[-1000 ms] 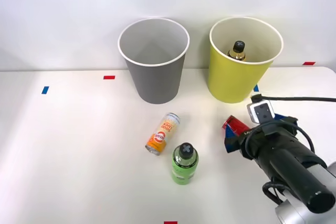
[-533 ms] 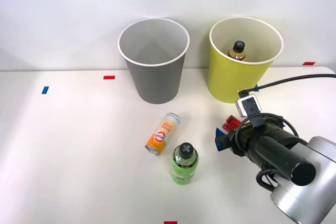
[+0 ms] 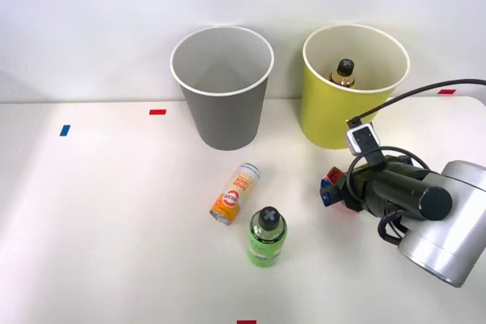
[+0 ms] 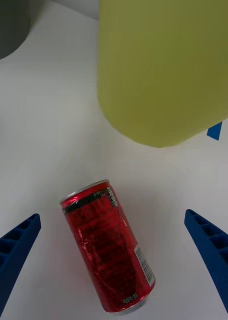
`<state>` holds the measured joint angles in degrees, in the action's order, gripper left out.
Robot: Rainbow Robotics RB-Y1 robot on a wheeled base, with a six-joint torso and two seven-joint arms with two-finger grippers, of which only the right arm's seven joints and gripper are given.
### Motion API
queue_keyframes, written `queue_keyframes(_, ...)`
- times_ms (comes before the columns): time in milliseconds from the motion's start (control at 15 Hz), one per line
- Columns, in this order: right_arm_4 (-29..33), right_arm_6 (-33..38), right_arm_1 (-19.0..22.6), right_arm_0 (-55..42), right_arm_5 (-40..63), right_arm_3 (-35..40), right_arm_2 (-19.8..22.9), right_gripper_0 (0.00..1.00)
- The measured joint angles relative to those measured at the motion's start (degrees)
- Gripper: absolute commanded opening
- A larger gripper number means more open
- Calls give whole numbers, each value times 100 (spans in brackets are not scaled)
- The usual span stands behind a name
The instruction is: Put cans in the gray bin, plastic bottles in the light green bin
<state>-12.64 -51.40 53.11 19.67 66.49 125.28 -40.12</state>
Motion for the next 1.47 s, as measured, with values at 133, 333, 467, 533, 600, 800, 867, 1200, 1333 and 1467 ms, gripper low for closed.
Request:
queue_keyframes(133, -402, -4, 257, 256, 4, -15, -197, 100)
queue_keyframes(333, -989, -37, 342, 638, 6, -242, -365, 100)
queue_keyframes(467, -669, 34, 333, 888, -6, -415, -808, 100)
queue_keyframes(533, -574, 66, 332, 1027, -28, -556, -963, 100)
queue_keyframes(600, -551, 53, 330, 1089, -46, -634, -1016, 100)
queue_keyframes(800, -591, 60, 401, 1286, -62, -691, -1277, 100)
queue_keyframes(867, -810, 70, 458, 1367, -63, -703, -1336, 100)
queue_keyframes(1200, -1370, 35, 503, 1644, -75, -881, -1460, 100)
queue_keyframes(1333, -1372, 8, 411, 1655, -88, -1040, -1466, 100)
queue_keyframes(1467, -1373, -22, 269, 1675, -90, -1219, -1471, 100)
